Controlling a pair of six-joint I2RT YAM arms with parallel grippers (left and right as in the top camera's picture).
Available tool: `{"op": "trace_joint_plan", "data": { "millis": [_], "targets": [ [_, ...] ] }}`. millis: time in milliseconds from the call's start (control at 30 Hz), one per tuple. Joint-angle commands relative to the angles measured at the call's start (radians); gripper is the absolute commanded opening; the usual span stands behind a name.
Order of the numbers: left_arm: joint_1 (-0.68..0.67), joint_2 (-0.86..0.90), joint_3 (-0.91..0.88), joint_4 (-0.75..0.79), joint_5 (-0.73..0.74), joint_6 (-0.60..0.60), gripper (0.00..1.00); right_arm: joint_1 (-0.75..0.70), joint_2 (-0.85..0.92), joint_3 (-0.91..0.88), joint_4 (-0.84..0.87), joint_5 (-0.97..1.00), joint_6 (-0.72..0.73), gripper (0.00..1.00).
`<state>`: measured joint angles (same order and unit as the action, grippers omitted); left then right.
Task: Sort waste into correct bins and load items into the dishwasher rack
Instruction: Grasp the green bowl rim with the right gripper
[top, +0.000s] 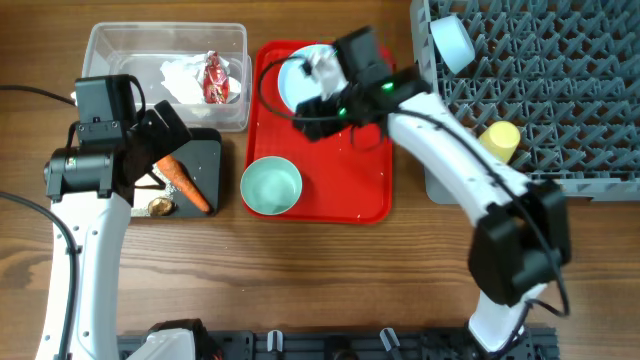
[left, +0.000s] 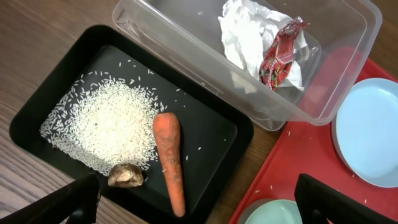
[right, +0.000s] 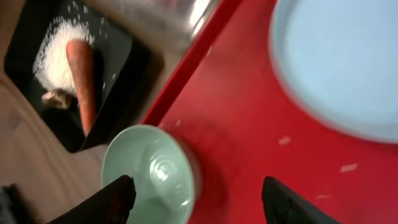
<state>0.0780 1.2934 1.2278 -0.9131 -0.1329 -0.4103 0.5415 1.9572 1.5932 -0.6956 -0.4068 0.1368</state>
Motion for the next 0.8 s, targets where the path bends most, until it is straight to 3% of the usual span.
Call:
{"op": "trace_joint_plan", "data": {
  "millis": [0, 133, 167, 200, 267, 433, 533, 767],
  "targets": [
    [0.005, 0.003, 0.008, 0.003, 0.001, -0.017, 1.00, 0.061, 0.083, -0.044, -0.003, -0.080, 0.187, 0.66],
    [0.005, 0.003, 0.008, 0.003, 0.001, -0.017, 1.00, 0.096, 0.147, -0.044, -0.018, -0.084, 0.208, 0.55],
    [0.005, 0.003, 0.008, 0.003, 0.001, -0.017, 1.00, 0.096, 0.150, -0.044, -0.021, -0.084, 0.216, 0.46],
    [0.005, 0.003, 0.008, 0.003, 0.001, -0.017, 1.00, 0.096, 0.158, -0.044, -0.020, -0.080, 0.238, 0.28],
    [0.005, 0.003, 0.008, 0.003, 0.001, -0.017, 1.00, 0.095, 0.168, -0.044, -0.018, -0.071, 0.261, 0.17],
    [0.005, 0.003, 0.008, 0.003, 0.001, -0.017, 1.00, 0.095, 0.190, -0.044, -0.012, -0.064, 0.275, 0.15],
    [0.005, 0.003, 0.008, 0.003, 0.001, -0.017, 1.00, 0.095, 0.190, -0.043, -0.016, -0.061, 0.275, 0.04],
    [0.005, 0.003, 0.008, 0.003, 0.001, -0.017, 1.00, 0.015, 0.091, -0.004, -0.031, -0.006, 0.281, 0.04]
  ]
}}
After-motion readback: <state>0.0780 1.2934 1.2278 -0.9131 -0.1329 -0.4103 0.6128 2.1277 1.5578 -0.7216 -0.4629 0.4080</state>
